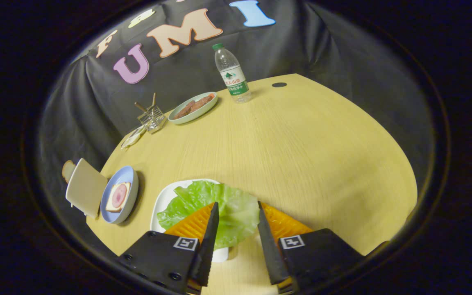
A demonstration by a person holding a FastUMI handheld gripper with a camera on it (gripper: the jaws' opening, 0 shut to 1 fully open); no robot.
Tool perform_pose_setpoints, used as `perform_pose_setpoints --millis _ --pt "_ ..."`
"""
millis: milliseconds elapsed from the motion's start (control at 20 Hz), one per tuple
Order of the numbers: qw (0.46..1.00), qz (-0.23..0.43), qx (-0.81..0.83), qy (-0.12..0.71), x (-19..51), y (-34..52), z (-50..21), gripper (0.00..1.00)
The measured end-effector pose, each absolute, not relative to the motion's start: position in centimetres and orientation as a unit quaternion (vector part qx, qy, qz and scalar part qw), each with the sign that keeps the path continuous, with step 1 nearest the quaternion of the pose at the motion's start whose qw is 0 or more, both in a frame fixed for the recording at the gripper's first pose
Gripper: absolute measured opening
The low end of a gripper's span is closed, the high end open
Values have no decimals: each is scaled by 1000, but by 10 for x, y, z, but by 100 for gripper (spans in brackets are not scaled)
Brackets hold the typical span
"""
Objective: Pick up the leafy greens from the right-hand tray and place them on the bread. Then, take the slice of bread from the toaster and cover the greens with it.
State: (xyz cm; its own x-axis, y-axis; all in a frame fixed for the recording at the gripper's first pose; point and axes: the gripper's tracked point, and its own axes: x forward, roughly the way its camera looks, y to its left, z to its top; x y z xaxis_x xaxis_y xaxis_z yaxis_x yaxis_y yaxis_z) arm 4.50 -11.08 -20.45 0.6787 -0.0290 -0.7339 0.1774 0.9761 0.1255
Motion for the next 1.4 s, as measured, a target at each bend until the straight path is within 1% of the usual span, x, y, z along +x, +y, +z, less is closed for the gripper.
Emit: perform_pose_setpoints --millis 50,300,400,700,850,1100,1400 --pt "913 -58 95 392 47 -110 -202 55" --pt "920 -70 72 380 46 -110 -196 14" --pt "920 -73 75 378 45 -108 -194 4" --pt "925 -67 81 364 40 -99 -180 4" --pt "933 -65 79 344 39 -97 -162 4" --pt "943 -45 103 313 31 -78 -130 4" --pt "952 4 131 276 19 -36 -90 4"
